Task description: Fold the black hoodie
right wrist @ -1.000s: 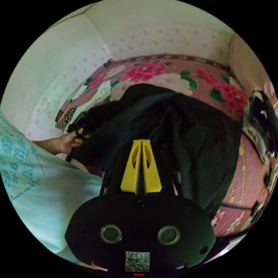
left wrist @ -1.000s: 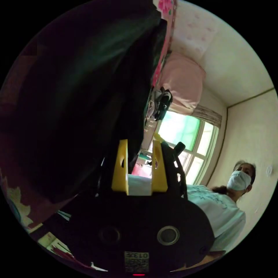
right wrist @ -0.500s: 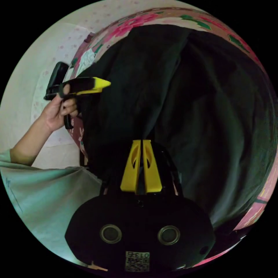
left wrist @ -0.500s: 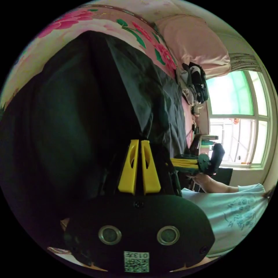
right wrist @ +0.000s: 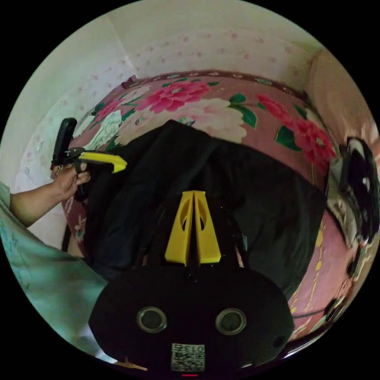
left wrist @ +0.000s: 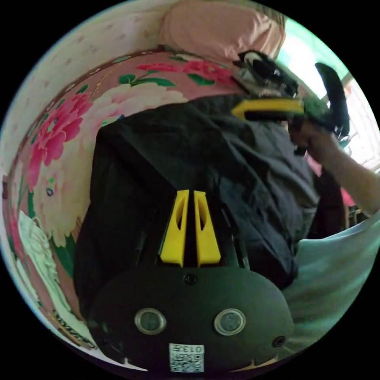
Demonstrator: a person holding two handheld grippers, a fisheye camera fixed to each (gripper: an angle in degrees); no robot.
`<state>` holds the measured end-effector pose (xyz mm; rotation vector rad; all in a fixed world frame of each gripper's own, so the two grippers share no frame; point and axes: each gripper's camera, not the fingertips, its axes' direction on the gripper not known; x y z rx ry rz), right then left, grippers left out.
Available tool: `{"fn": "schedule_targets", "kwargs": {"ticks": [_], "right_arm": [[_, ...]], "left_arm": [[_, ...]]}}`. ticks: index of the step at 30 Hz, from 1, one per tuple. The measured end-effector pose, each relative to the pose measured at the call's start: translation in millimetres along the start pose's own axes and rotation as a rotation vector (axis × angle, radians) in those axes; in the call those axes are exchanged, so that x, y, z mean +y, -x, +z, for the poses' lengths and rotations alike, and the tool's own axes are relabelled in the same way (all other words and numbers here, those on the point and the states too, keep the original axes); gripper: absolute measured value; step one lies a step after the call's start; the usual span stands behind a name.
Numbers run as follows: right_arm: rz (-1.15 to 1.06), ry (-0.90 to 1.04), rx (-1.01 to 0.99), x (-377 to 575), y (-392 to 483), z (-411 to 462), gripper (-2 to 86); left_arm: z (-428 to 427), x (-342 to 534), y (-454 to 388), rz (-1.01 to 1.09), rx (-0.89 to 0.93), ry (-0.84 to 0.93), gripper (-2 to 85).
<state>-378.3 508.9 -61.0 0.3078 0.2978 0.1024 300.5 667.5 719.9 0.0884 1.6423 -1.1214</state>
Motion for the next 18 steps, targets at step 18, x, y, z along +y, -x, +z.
{"fn": "schedule_targets", "kwargs": {"ticks": [18], "right_arm": [[-0.196, 0.014, -0.056, -179, 92, 20, 2.8]], "left_arm": [[-58, 207, 1, -0.672, -0.135, -0.369, 7.8]]}}
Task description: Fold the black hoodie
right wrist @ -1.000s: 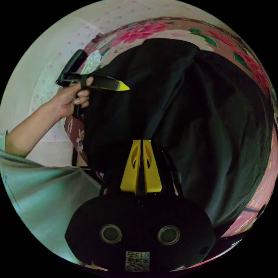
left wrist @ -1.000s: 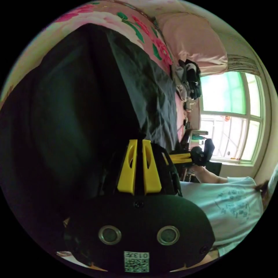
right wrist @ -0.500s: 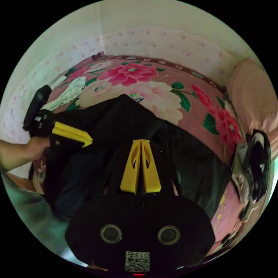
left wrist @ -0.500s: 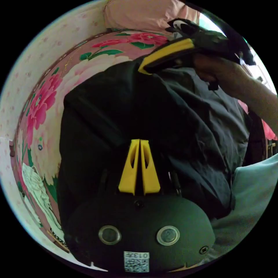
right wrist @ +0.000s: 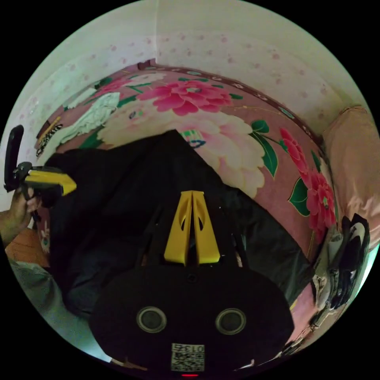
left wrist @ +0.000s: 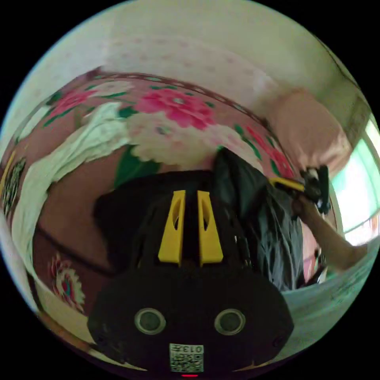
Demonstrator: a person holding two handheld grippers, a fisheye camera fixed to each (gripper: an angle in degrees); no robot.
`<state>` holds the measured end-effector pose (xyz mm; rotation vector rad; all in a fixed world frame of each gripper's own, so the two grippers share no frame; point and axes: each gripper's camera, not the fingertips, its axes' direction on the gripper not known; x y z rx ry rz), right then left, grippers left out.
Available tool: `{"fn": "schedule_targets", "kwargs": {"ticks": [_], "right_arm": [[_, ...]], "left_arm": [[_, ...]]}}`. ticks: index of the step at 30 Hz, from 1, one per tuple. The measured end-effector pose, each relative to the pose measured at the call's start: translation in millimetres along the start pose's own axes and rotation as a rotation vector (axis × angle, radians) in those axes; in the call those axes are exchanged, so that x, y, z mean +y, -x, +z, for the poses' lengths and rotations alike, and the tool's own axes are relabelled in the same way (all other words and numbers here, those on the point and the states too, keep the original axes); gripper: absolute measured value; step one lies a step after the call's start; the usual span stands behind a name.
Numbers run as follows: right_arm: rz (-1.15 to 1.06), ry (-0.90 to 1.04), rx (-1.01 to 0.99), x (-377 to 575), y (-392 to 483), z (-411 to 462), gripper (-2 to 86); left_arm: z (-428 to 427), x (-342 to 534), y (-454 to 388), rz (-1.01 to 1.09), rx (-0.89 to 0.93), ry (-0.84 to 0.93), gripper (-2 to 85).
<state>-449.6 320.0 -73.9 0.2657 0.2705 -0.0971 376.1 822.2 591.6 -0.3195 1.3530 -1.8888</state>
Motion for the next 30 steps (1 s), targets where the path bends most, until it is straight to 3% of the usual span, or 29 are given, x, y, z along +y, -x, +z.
{"fn": "schedule_targets", "kwargs": {"ticks": [2, 4, 8, 10, 14, 16, 20, 22, 24, 27, 30], "right_arm": [[-0.069, -0.044, -0.083, -22, 31, -10, 7.3], [-0.135, -0.067, -0.148, -47, 61, -10, 9.0], [-0.322, -0.066, -0.262, -125, 142, 11, 9.7], [-0.404, -0.026, -0.293, -163, 176, 31, 9.8], [-0.558, 0.149, -0.37, -243, 243, 89, 10.1], [-0.628, 0.243, -0.388, -266, 266, 113, 10.5], [-0.839, 0.378, -0.328, -285, 294, 149, 10.2], [-0.882, 0.436, -0.378, -286, 295, 156, 2.2], [-0.925, 0.471, -0.473, -283, 291, 148, 1.0], [-0.888, 0.264, -0.329, -271, 257, 95, 0.2], [-0.698, 0.079, -0.263, -241, 179, 22, 0.0]], "left_arm": [[-37, 49, 65, -0.304, -0.096, -0.071, 17.6], [-46, 84, 98, -0.444, -0.091, -0.051, 21.1], [-30, 133, 120, -0.546, 0.122, -0.028, 22.9], [-18, 136, 119, -0.552, 0.208, -0.041, 19.8], [3, 136, 123, -0.593, 0.319, -0.01, 3.8], [-8, 132, 106, -0.482, 0.321, -0.067, 2.2], [-40, 123, 29, -0.002, 0.201, -0.043, 1.0], [-50, 122, -6, 0.15, 0.172, -0.022, 0.8], [-60, 120, -41, 0.277, 0.15, -0.013, 0.8], [-78, 114, -105, 0.465, 0.102, -0.015, 0.9], [-86, 115, -198, 0.753, 0.036, 0.001, 1.3]]}}
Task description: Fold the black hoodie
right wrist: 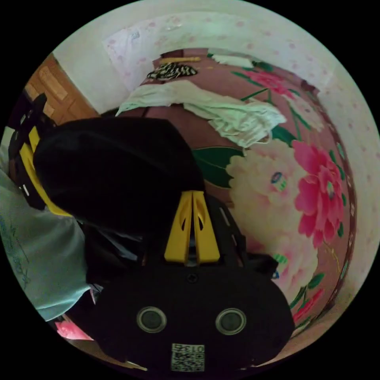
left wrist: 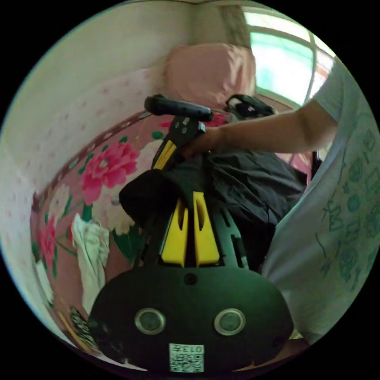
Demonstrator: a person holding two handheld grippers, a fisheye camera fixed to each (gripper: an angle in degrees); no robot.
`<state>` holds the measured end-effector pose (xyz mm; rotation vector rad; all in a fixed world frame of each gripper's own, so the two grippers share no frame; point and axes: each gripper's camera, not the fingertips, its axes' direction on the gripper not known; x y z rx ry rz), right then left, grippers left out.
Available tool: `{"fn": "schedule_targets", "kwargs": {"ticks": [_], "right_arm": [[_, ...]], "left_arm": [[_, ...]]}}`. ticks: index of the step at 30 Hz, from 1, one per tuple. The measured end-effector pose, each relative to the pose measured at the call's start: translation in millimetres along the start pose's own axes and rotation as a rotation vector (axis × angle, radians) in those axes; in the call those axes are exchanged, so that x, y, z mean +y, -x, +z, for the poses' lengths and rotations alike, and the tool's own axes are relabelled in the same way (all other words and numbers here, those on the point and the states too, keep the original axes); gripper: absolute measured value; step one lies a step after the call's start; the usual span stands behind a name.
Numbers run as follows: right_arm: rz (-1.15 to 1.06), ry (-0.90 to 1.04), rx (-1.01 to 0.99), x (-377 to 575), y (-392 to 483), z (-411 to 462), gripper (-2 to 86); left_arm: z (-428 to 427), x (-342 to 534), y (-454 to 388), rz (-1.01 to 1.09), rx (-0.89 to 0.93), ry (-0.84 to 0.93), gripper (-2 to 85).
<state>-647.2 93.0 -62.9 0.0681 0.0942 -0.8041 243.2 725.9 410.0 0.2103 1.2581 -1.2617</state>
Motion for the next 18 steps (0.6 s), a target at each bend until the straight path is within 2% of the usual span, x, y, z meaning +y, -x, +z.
{"fn": "schedule_targets", "kwargs": {"ticks": [2, 4, 6, 8, 10, 12, 16, 18], "right_arm": [[0.211, -0.091, 0.093, 83, -16, -59, 0.1], [0.397, -0.096, 0.172, 150, -24, -84, 0.4], [0.571, -0.029, 0.188, 215, -29, -91, 1.1], [0.744, -0.021, 0.179, 283, -21, -93, 3.9], [0.772, -0.053, 0.185, 308, -7, -98, 10.5], [0.764, -0.084, 0.207, 314, 6, -104, 12.2], [0.477, -0.154, 0.177, 272, 42, -107, 13.2], [0.366, -0.11, 0.151, 250, 54, -88, 12.8]], "left_arm": [[16, -48, -78, 0.293, -0.016, 0.062, 1.7], [48, -73, -140, 0.482, -0.037, 0.124, 2.4], [97, -89, -194, 0.572, -0.049, 0.18, 3.8], [174, -97, -259, 0.691, 0.05, 0.394, 6.4], [208, -96, -296, 0.76, 0.111, 0.518, 8.1], [215, -95, -321, 0.801, 0.116, 0.567, 8.9], [195, -96, -340, 0.795, 0.044, 0.522, 9.1], [186, -97, -342, 0.78, 0.029, 0.527, 8.9]]}}
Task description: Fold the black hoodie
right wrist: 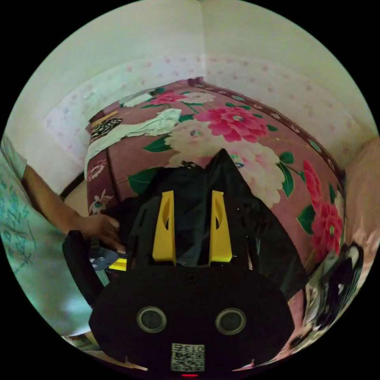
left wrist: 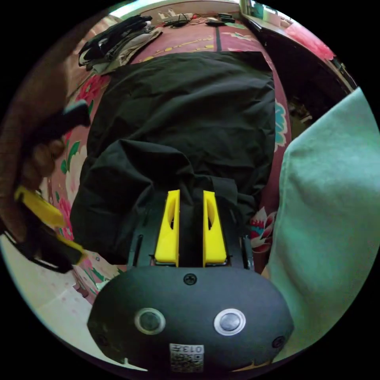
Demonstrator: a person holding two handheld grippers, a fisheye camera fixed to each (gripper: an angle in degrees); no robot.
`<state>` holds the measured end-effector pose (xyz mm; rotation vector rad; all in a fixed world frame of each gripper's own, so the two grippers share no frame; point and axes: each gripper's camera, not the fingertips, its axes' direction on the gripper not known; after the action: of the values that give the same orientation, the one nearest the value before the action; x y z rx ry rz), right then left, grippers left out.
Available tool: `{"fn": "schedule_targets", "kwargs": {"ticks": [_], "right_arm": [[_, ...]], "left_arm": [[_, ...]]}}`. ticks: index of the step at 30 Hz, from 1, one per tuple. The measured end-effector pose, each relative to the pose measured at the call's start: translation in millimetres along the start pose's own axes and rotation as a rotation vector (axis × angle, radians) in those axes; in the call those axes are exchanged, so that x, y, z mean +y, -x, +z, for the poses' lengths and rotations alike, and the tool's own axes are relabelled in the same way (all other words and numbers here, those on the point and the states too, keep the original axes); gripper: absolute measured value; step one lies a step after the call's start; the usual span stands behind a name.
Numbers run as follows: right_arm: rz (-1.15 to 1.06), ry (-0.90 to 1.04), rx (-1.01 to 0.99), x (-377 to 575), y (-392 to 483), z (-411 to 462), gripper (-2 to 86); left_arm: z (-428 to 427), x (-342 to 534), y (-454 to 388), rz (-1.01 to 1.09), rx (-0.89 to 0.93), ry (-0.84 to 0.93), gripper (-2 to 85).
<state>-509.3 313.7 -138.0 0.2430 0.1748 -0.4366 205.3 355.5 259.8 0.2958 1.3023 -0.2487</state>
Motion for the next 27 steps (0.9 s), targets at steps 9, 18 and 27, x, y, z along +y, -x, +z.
{"fn": "schedule_targets", "kwargs": {"ticks": [9, 18, 27], "right_arm": [[0.048, 0.397, 0.181, 72, -45, 114, 0.3], [0.418, 0.14, 0.084, 158, -140, 35, 13.1], [0.447, 0.302, -0.146, 190, -145, 118, 1.4]], "left_arm": [[-32, 71, 17, -0.416, -0.063, -0.12, 7.3], [5, 76, 90, -0.504, 0.046, -0.073, 19.8], [-30, 56, 118, -0.37, -0.135, 0.079, 7.0]]}}
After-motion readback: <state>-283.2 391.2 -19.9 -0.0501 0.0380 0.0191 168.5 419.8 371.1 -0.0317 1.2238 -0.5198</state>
